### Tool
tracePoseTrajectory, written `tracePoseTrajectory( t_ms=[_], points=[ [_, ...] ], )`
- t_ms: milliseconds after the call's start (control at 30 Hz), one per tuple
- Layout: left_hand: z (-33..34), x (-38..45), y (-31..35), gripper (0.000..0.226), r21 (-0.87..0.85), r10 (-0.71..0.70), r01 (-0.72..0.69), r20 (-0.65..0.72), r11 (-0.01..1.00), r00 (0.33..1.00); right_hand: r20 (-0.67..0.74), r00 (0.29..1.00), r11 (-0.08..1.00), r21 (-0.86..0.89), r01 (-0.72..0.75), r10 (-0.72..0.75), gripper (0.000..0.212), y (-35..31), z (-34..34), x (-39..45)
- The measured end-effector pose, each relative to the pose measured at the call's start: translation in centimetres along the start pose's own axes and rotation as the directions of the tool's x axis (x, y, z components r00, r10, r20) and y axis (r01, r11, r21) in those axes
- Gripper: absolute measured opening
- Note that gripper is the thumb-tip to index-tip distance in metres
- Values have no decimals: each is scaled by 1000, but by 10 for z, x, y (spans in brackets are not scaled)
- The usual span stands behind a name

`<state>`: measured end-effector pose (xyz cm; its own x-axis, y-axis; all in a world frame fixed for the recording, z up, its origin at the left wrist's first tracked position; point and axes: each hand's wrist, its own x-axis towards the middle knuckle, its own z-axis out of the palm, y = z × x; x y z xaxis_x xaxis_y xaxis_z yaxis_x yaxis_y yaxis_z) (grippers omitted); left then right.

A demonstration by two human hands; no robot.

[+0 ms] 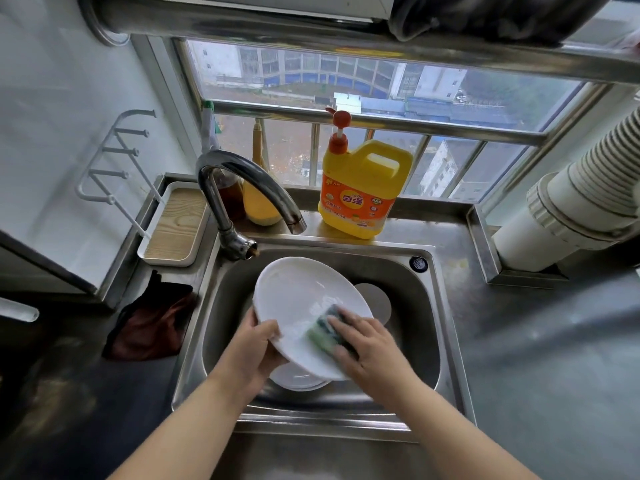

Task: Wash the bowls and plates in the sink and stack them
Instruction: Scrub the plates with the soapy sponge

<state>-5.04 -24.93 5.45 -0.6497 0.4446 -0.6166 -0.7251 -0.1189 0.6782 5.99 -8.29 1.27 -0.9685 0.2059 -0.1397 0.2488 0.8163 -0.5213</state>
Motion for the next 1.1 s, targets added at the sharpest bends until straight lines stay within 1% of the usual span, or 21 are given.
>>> tracePoseTrajectory(
  t_ms=[67, 100, 133, 200, 267, 333, 400, 433, 533, 600, 633, 667, 733, 800, 833, 900, 933, 1000, 1033, 1067, 1100],
  points=[
    [0, -2, 1, 52, 9, -8, 8, 6, 1000, 1000, 24, 986, 973, -167, -159, 165, 60, 14, -3, 6],
    [1, -3, 1, 52, 9, -9, 9, 12, 1000, 1000, 40, 977, 961, -191, -200, 211, 55, 14, -3, 8],
    [2, -2, 1, 52, 7, -7, 7, 13, 1000, 1000, 38, 976, 966, -156, -207, 215, 53, 10, -2, 9],
    [2, 0, 1, 53, 3, 2, -2, 12, 1000, 1000, 34, 991, 990, 34, -134, 133, 58, -13, -1, 6],
    [0, 2, 2, 53, -3, 6, -6, 24, 1000, 1000, 44, 999, 969, 245, -27, 17, 66, -40, 3, 0],
    [-3, 5, 3, 52, -29, 10, -9, 20, 1000, 1000, 44, 998, 963, 267, 35, -48, 69, -47, 7, 0],
    [-5, 6, 6, 51, -41, 14, -13, 18, 999, 1000, 13, 999, 982, 185, 37, -40, 68, -34, 5, 8],
    [-5, 5, 6, 53, -36, 13, -12, 21, 999, 1000, -4, 1000, 992, 124, 0, 0, 68, -22, 3, 13],
    [-4, 1, 7, 44, 41, -7, 6, 35, 999, 999, 40, 961, 959, -86, -269, 273, 55, 7, -7, 31],
    [-1, -1, 6, 42, 78, -20, 17, 37, 997, 999, 53, 937, 938, -68, -341, 345, 54, 5, -8, 35],
    [0, 0, 5, 43, 80, -21, 18, 36, 997, 999, 37, 949, 950, 8, -312, 312, 54, -3, -7, 34],
    [1, 1, 5, 44, 73, -19, 15, 44, 997, 999, 19, 971, 965, 105, -240, 239, 55, -15, -6, 32],
    [1, 3, 5, 46, 48, -16, 13, 63, 999, 998, -7, 999, 968, 250, -37, 40, 60, -45, 0, 23],
    [-1, 4, 4, 49, 8, -24, 24, 62, 1000, 998, 3, 997, 967, 241, 76, -79, 58, -59, 5, 20],
    [-2, 4, 3, 50, -4, -26, 26, 59, 1000, 998, -9, 996, 973, 211, 89, -89, 56, -56, 6, 23],
    [-4, 3, 2, 48, 20, -19, 18, 44, 1000, 999, -75, 997, 989, 146, 29, -18, 53, -34, 3, 36],
    [-5, 1, 2, 48, 42, -21, 19, 37, 999, 999, -84, 994, 992, 113, -55, 65, 51, -20, -1, 42],
    [-5, -1, 2, 48, 77, -36, 34, 32, 996, 999, -41, 969, 969, 22, -244, 245, 53, 4, -11, 49],
    [-5, -2, 2, 48, 94, -42, 38, 39, 995, 998, -27, 952, 953, -1, -304, 303, 54, 10, -14, 50],
    [-4, -2, 1, 48, 106, -44, 39, 42, 994, 998, -29, 945, 946, 4, -325, 325, 55, 8, -15, 49],
    [-3, -2, 0, 48, 112, -43, 38, 42, 993, 998, -40, 952, 952, 53, -301, 303, 55, 1, -14, 49]
  ],
)
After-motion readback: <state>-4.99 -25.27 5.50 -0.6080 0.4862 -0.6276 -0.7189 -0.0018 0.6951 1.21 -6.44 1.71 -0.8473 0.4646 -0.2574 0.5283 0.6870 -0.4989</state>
